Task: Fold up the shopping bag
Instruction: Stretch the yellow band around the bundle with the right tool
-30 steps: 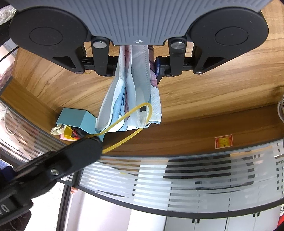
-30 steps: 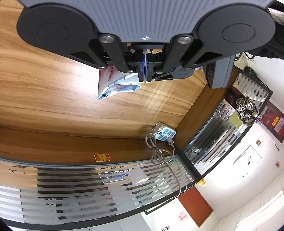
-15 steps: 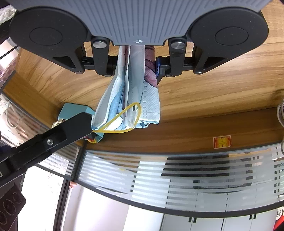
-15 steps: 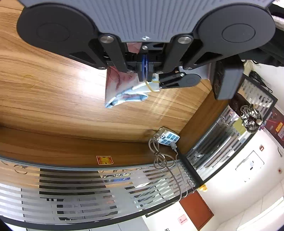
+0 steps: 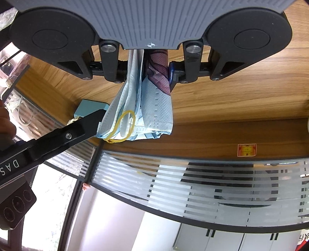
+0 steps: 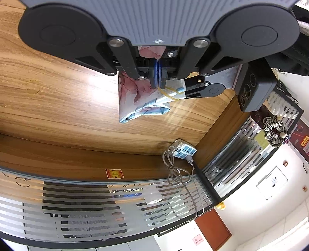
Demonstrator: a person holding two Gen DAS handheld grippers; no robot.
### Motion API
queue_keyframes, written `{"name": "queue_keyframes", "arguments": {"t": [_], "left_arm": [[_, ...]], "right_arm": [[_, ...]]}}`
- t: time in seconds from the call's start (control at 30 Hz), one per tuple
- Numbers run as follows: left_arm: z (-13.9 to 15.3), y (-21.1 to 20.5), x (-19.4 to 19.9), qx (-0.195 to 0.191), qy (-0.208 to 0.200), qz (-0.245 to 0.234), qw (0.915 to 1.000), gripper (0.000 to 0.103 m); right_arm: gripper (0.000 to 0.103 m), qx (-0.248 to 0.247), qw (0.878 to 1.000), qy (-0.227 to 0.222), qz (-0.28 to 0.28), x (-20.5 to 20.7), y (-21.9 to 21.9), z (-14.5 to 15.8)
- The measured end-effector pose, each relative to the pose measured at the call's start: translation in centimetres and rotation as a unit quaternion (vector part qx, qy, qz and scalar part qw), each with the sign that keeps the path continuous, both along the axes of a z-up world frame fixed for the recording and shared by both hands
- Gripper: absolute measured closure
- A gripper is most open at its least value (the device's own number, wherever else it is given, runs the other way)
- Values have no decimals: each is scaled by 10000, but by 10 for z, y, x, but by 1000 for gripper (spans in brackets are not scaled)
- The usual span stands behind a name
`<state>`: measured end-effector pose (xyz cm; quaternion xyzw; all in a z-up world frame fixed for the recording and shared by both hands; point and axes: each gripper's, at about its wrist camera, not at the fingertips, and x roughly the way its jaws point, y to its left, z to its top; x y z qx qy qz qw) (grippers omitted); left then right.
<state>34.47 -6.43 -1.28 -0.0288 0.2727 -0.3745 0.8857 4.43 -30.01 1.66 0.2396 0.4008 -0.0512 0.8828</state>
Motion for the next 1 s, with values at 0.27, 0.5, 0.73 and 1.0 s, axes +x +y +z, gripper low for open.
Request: {"name": "queue_keyframes", "arguments": {"t": [0.27,0.5,0.73,1.0], "left_arm": [[-1,-1,1,161,18,171,9997,69],[-3,0,2,225,42,289,9993,69],[-4,1,2,235,49,284,9993,69],[-5,3,2,200,58,285,9994,69]], "right_arm": [[101,102,9999,-22,40,1,0,9],[101,635,9979,-131,30,-1,4,11],[101,697,9974,-184,86,-1,11,15],[101,605,9980,-163,41,-4,11,15]]}}
